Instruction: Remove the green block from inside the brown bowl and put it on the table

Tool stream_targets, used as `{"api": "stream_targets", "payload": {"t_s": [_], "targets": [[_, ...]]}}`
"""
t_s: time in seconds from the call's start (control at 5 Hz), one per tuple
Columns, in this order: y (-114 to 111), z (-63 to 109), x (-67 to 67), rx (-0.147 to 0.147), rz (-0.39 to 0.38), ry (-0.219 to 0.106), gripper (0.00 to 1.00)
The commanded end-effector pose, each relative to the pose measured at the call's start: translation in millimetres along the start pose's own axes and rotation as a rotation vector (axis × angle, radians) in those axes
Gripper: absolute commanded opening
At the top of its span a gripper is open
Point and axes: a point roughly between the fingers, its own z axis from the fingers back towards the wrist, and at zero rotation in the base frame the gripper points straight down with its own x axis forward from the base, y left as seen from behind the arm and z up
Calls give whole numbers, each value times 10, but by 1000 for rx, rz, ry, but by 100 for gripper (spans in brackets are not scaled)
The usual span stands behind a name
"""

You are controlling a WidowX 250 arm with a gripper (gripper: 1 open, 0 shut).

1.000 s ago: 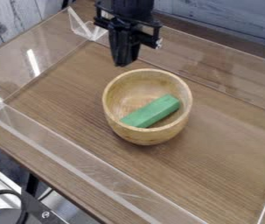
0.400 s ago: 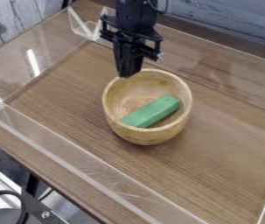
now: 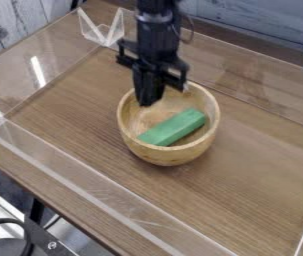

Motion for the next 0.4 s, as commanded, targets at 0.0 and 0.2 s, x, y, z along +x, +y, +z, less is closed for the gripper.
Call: {"api": "stream_targets", "payload": {"t_s": [0.0,0.2], "targets": [[-35,-68,103,38,30,-41,0],[-37,-213,74,33,18,-42,0]]}}
